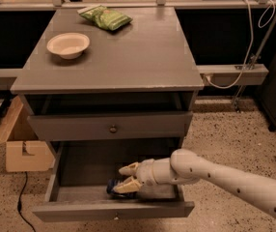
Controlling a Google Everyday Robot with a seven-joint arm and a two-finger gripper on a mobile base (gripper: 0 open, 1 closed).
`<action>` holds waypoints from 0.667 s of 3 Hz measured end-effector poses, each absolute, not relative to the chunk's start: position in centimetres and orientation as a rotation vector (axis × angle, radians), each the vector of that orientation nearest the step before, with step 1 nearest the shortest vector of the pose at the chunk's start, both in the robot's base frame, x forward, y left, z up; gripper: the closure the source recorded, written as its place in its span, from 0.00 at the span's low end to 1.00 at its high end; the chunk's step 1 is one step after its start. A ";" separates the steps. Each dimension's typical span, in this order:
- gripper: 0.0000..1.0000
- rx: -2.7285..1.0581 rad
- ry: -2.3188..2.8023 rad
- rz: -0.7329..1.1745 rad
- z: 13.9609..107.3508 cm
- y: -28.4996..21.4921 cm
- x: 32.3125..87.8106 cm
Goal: Place rxbar blueberry into middle drawer
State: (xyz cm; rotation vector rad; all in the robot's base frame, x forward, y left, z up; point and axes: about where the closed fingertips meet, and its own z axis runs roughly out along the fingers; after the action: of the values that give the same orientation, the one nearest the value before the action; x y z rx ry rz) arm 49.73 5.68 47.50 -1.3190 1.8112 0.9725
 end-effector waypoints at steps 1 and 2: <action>0.00 -1.305 1.802 0.968 48.3 4.7 49.4; 0.00 -1.230 1.800 0.897 50.0 0.7 49.8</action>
Offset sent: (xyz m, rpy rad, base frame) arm 0.0099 -0.1404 0.0496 0.0283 -0.1173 -0.2618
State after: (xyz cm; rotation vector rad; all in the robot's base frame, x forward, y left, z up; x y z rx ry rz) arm 49.76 0.67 49.99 -1.2297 1.7996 0.8969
